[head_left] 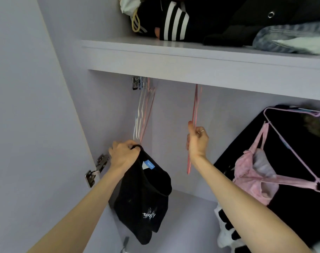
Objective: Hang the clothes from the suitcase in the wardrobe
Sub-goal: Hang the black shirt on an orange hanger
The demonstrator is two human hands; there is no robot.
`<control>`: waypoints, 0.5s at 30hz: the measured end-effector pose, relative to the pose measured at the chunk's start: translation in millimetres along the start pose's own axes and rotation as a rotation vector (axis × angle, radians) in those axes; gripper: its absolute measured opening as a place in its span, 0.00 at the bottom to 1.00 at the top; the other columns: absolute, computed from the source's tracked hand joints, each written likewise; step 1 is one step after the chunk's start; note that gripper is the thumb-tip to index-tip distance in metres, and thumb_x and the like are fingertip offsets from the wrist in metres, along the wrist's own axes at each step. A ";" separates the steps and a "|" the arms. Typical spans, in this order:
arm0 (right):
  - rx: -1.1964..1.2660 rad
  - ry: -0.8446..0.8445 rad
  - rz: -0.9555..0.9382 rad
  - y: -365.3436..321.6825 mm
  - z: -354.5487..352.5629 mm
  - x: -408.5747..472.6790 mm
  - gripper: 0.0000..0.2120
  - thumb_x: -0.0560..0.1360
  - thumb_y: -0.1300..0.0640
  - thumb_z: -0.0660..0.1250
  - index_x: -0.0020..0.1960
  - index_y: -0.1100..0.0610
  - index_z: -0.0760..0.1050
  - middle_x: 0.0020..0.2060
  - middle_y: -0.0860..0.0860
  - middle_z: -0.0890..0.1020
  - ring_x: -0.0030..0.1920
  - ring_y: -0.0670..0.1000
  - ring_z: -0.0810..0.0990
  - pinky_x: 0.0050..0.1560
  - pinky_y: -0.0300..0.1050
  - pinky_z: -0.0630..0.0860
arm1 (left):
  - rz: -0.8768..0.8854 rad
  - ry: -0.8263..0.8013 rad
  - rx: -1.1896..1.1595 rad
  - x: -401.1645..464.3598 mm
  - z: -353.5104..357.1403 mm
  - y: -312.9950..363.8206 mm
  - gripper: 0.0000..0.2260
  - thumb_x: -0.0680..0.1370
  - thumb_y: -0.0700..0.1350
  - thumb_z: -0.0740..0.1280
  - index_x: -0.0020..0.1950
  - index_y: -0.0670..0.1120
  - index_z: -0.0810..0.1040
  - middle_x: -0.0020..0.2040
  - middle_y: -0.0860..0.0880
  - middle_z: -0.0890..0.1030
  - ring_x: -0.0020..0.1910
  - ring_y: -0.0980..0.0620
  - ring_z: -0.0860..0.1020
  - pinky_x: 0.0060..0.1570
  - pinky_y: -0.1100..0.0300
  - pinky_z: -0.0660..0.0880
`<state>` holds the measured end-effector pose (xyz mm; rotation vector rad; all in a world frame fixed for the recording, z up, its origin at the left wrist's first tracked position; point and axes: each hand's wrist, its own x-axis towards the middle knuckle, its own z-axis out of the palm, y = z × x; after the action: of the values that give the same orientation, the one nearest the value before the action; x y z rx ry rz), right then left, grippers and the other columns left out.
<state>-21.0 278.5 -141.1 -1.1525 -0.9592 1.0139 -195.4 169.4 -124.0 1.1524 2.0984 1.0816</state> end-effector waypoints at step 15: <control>-0.473 -0.098 0.240 30.4 -97.1 -13.4 0.21 0.79 0.47 0.60 0.41 0.60 0.83 0.34 0.51 0.77 0.43 0.51 0.72 0.47 0.42 0.65 | -0.446 -0.091 -0.565 -18.4 44.5 -0.9 0.03 0.75 0.37 0.62 0.41 0.41 0.72 0.40 0.42 0.76 0.40 0.45 0.76 0.44 0.53 0.76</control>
<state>64.4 244.6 -186.7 -1.6525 -1.1991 1.0710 -153.9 171.0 -148.3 0.4293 1.6940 1.2497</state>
